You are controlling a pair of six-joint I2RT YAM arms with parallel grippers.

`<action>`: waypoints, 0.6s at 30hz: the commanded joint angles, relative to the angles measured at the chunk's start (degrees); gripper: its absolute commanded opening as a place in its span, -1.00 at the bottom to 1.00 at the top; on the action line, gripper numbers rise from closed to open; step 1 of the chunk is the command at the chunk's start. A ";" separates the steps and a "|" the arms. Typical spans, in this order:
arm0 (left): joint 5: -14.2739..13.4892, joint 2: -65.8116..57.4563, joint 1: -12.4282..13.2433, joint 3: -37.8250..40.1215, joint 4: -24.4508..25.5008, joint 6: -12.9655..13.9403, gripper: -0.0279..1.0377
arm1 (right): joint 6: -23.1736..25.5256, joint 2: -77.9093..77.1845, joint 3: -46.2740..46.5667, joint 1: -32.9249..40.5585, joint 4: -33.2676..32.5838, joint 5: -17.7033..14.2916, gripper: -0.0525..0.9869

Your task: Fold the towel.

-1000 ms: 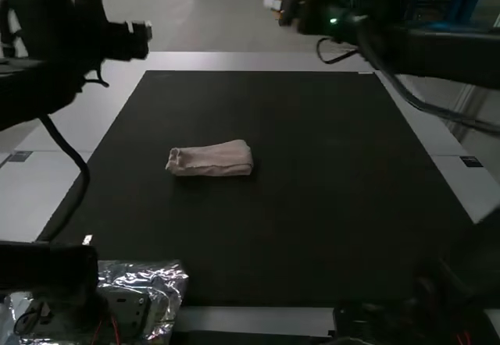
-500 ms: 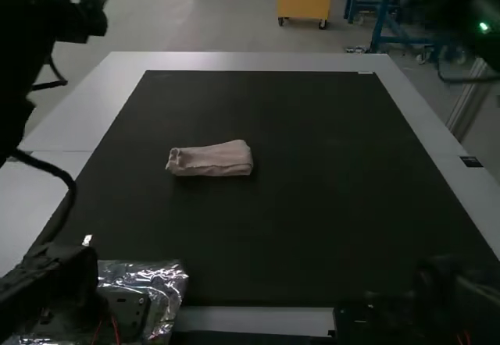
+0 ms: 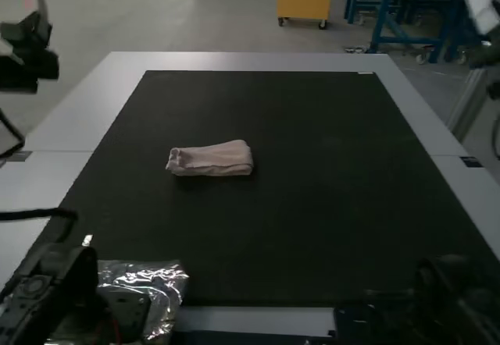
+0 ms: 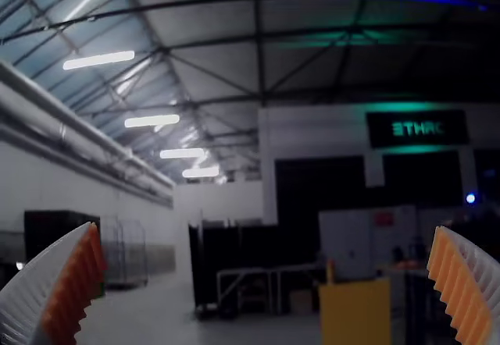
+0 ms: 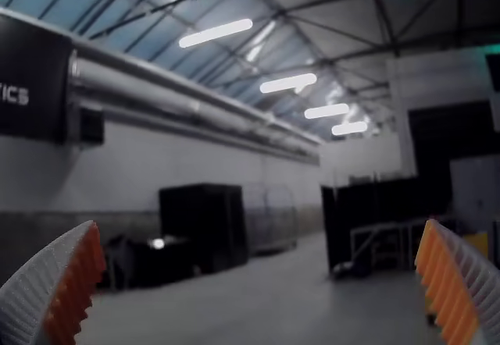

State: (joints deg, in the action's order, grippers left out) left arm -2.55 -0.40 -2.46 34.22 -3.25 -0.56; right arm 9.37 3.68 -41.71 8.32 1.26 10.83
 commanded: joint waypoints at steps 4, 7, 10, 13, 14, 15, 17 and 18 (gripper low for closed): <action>-0.71 0.40 0.70 1.73 7.03 -2.17 0.87 | -0.05 -3.60 -1.62 -3.48 -2.58 -4.06 0.86; -0.35 0.40 0.88 -2.05 3.86 -1.82 0.87 | -3.48 -3.51 -0.21 -4.54 -4.68 -7.14 0.86; 1.32 0.40 0.61 -7.94 -2.56 -1.55 0.87 | -5.85 -3.51 4.01 -4.54 -5.65 -11.36 0.86; 1.49 0.40 0.79 -13.56 -7.74 1.44 0.87 | -13.32 -3.51 9.81 -4.45 -5.04 -15.40 0.86; 1.67 0.40 0.88 -15.41 -8.97 1.96 0.87 | -17.10 -3.51 11.92 -4.45 -4.86 -15.66 0.86; 1.93 0.49 0.70 -17.43 -10.47 2.40 0.87 | -20.18 -3.51 14.56 -4.36 -3.19 -15.58 0.86; 1.93 0.40 0.61 -21.65 -14.16 4.16 0.87 | -21.58 -3.51 19.92 -4.45 1.73 -15.49 0.86; 1.84 0.40 0.61 -23.85 -16.62 4.25 0.87 | -21.32 -3.51 22.47 -4.36 4.02 -15.49 0.86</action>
State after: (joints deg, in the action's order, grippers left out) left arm -1.48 -0.21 -2.09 13.67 -17.15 1.10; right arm -5.78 0.36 -23.40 4.21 2.00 -2.31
